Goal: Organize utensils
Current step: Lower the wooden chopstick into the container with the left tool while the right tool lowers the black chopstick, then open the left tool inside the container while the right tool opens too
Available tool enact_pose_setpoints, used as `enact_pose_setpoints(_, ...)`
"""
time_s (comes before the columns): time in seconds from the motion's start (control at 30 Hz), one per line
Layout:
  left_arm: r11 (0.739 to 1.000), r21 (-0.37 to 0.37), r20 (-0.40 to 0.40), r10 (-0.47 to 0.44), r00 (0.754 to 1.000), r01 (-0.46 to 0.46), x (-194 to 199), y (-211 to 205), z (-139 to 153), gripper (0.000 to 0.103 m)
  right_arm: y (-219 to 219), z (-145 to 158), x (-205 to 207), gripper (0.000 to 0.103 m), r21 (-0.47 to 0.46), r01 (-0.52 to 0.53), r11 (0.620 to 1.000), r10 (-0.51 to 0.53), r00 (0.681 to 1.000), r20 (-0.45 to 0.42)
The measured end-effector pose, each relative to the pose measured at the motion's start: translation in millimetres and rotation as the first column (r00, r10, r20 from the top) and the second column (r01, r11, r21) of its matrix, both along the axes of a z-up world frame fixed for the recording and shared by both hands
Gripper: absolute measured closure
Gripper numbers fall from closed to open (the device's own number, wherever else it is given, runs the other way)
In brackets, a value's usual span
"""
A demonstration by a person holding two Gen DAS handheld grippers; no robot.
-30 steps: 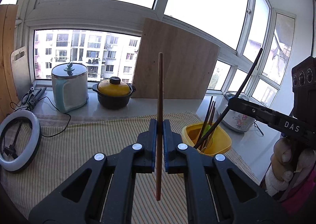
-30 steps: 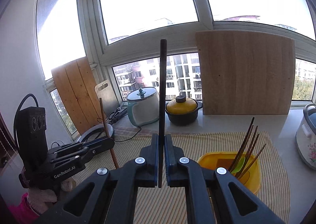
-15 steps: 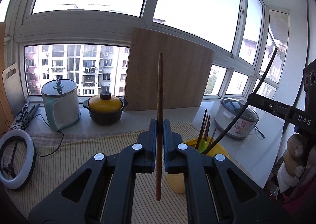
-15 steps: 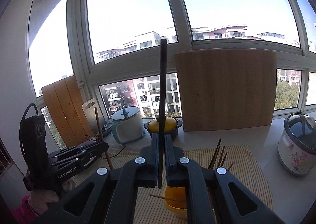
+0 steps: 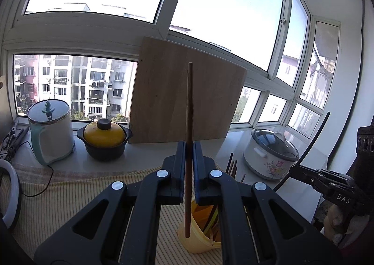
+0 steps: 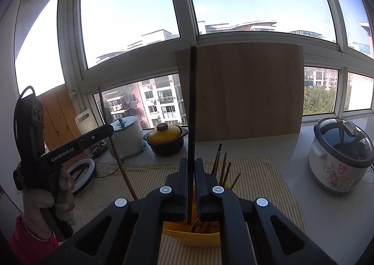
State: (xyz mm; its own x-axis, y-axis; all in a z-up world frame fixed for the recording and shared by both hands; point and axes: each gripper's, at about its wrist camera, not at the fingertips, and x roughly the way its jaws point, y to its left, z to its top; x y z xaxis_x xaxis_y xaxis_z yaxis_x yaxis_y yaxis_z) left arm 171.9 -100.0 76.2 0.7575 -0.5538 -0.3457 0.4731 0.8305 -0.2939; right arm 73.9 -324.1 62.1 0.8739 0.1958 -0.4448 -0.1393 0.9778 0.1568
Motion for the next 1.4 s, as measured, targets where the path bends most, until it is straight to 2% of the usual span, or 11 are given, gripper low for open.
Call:
enact_pose_setpoints(0.3, 0.999, -0.034, -0.037, -0.015, 0.999, 0.014, 21, -23, -11, 0.099, -3, -16, 9, 0.1, -0.003, 0.004, 1.0, -0.005, 0.999, -0.038)
enact_pose_setpoints(0.7, 0.999, 0.009, -0.082, -0.033, 0.996, 0.034, 27, -41, -37, 0.099, -3, -36, 14, 0.1, 0.003, 0.009, 1.0, -0.009, 0.996, -0.092)
enact_pose_setpoints(0.97, 0.999, -0.012, -0.106, -0.038, 0.994, 0.037, 26, -38, -42, 0.099, -2, -43, 13, 0.1, 0.001, 0.013, 1.0, -0.013, 0.993, -0.114)
enact_pose_setpoints(1.13, 0.997, 0.02, -0.126, -0.065, 0.99, 0.068, 27, -45, -46, 0.099, -1, -49, 13, 0.098, -0.007, 0.015, 1.0, -0.016, 0.991, -0.135)
enact_pose_setpoints(1.17, 0.997, 0.031, -0.126, -0.072, 0.989, 0.076, 25, -46, -48, 0.099, -1, -49, 13, 0.097, -0.009, 0.018, 1.0, -0.019, 0.99, -0.138)
enact_pose_setpoints(1.27, 0.993, 0.067, -0.127, -0.084, 0.988, 0.093, 18, -49, -51, 0.098, 0, -50, 12, 0.073, -0.009, 0.029, 1.0, -0.03, 0.99, -0.141)
enact_pose_setpoints(1.33, 0.992, 0.078, -0.119, -0.087, 0.989, 0.096, 12, -48, -51, 0.084, 1, -50, 10, 0.073, -0.017, 0.04, 0.999, -0.042, 0.989, -0.138)
enact_pose_setpoints(1.4, 0.993, 0.076, -0.111, -0.082, 0.99, 0.091, 6, -43, -51, 0.081, 3, -48, 7, 0.072, -0.021, 0.047, 0.999, -0.05, 0.99, -0.129)
